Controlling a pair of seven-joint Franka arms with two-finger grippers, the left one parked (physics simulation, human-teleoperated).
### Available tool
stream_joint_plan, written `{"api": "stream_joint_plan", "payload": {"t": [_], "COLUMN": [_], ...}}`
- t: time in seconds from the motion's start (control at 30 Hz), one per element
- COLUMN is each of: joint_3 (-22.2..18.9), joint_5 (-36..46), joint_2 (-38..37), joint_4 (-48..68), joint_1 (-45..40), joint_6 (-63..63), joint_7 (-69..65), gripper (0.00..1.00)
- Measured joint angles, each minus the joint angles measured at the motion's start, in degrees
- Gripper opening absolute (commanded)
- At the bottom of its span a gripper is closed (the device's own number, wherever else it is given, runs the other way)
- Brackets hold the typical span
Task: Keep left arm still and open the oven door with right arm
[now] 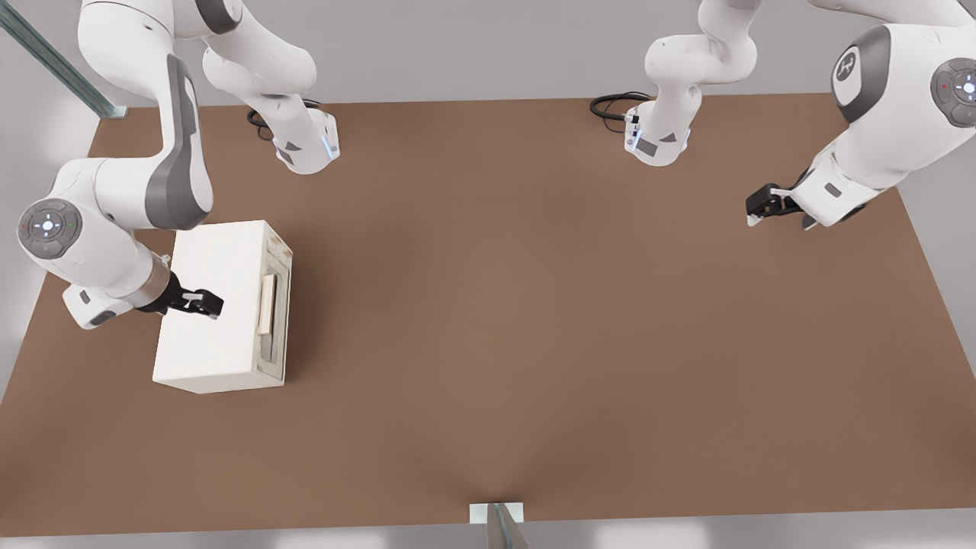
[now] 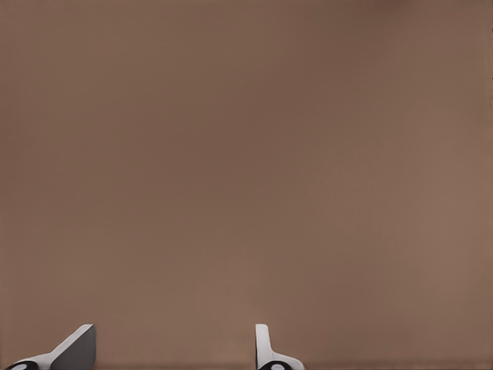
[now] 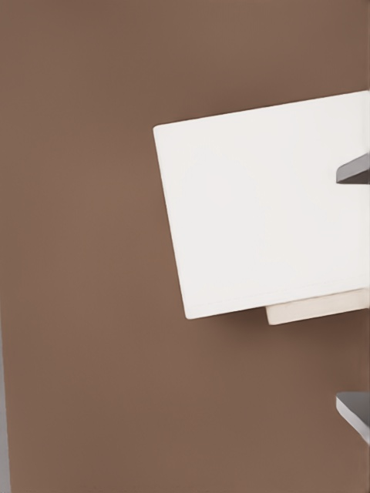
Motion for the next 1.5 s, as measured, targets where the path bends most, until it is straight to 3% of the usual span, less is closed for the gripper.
{"api": "stream_joint_plan", "payload": {"t": [0.17, 0.2, 0.23, 0.27, 0.3, 0.4, 0.57, 0.9, 1.5], "joint_3": [0.41, 0.50, 0.51, 0.53, 0.55, 0.47, 0.46, 0.42, 0.49], "joint_5": [-15.52, -19.30, -23.30, -27.09, -30.42, -36.80, -40.63, -42.27, -43.74], "joint_2": [-0.98, -0.51, 0.72, 1.85, 2.82, 5.79, 10.18, 15.49, 18.23], "joint_4": [-11.81, -12.79, -13.24, -13.46, -13.58, -13.50, -13.03, -12.86, -12.22], "joint_1": [9.54, 12.50, 15.65, 18.52, 20.59, 22.30, 22.33, 23.08, 23.80], "joint_6": [-1.33, -2.28, -3.45, -4.74, -6.03, -9.14, -12.18, -13.71, -14.08], "joint_7": [-0.64, -0.58, -0.37, 0.16, 0.90, 3.92, 9.39, 20.49, 31.18], "gripper": [0.96, 1.00, 0.92, 0.53, 0.22, 0.21, 0.21, 0.21, 0.21]}}
